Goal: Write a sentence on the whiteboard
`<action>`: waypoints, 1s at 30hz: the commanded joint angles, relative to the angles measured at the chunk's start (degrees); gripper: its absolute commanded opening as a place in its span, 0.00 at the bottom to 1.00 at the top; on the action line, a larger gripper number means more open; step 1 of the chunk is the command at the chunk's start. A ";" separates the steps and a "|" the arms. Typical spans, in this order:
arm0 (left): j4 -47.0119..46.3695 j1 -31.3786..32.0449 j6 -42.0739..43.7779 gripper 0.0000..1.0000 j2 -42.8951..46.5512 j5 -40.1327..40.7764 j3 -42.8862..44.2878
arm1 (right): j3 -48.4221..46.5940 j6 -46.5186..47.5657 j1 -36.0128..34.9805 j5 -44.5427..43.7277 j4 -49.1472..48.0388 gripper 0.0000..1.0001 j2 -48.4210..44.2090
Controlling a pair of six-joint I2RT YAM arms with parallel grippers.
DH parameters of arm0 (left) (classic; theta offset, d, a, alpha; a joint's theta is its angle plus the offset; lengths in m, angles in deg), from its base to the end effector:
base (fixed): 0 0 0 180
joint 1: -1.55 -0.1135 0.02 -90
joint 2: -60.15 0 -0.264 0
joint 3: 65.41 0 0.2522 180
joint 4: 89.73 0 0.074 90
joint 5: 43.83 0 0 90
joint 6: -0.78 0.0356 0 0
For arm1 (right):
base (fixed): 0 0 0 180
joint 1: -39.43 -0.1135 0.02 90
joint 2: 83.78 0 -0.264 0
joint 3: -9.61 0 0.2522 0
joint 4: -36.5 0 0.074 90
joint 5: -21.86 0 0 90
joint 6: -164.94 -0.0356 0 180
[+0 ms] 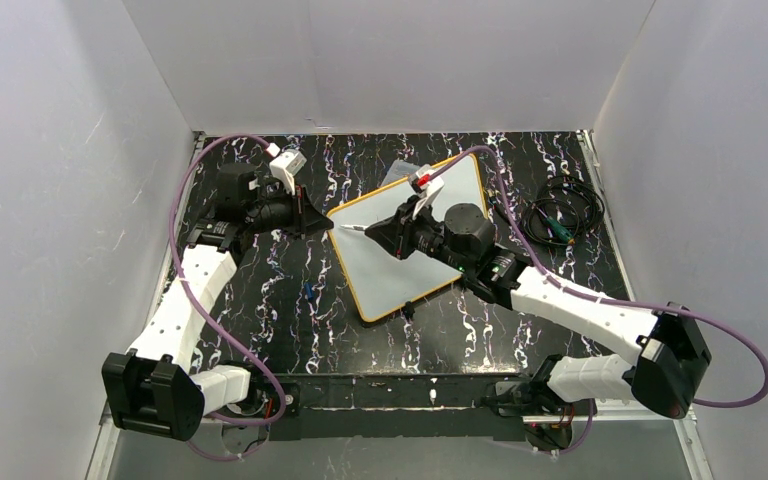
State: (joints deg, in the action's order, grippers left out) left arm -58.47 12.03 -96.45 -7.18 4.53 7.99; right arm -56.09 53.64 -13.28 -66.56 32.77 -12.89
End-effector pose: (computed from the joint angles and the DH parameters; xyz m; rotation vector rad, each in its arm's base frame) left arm 0.2514 -0.0706 0.3410 0.5264 1.9382 -0.9243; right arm 0.1775 0.2347 0.3373 -0.4804 1.6243 1.0124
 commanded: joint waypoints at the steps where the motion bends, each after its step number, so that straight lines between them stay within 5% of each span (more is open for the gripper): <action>1: -0.53 0.15 1.46 0.00 1.86 -2.33 -1.13 | -3.13 1.34 -0.72 -3.40 -5.35 0.01 0.16; 30: -1.76 0.14 3.33 0.00 3.58 -3.62 -2.76 | -0.39 3.48 -3.37 -8.89 0.46 0.01 1.15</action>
State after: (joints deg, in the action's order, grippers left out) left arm -60.88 11.88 -95.03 -5.62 3.00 6.02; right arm -56.88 55.89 -15.72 -72.96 31.17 -10.44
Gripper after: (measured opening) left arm 0.066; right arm 0.186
